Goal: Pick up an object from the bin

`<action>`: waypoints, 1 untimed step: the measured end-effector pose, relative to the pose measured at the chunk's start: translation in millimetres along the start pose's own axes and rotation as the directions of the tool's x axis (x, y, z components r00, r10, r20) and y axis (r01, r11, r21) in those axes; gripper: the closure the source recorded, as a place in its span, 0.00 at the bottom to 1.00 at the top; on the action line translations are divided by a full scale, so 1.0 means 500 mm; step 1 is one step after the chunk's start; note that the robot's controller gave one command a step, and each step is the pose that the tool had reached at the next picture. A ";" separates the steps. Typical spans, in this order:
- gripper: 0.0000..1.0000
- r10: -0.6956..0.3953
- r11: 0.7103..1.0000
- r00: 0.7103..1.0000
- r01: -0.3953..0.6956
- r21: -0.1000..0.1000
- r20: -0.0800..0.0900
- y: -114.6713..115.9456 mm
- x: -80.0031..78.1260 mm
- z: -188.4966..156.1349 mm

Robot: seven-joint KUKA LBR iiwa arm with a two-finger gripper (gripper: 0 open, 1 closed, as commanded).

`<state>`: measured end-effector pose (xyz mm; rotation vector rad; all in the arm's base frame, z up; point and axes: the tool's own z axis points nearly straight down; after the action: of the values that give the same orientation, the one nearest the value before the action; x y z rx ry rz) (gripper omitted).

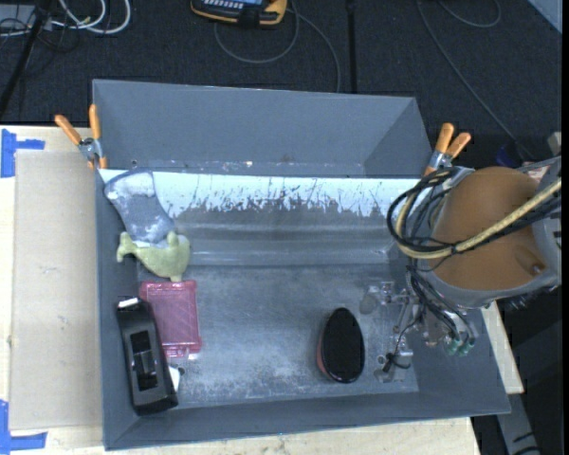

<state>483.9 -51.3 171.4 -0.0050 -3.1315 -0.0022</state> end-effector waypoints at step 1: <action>0.00 -0.002 1.000 1.000 0.002 0.001 0.008 0.000 -0.004 -0.008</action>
Offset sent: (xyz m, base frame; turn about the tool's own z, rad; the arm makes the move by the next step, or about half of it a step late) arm -0.0112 0.0468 -0.0553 0.0378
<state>485.7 -51.3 175.2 -0.0025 -3.1396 -0.0005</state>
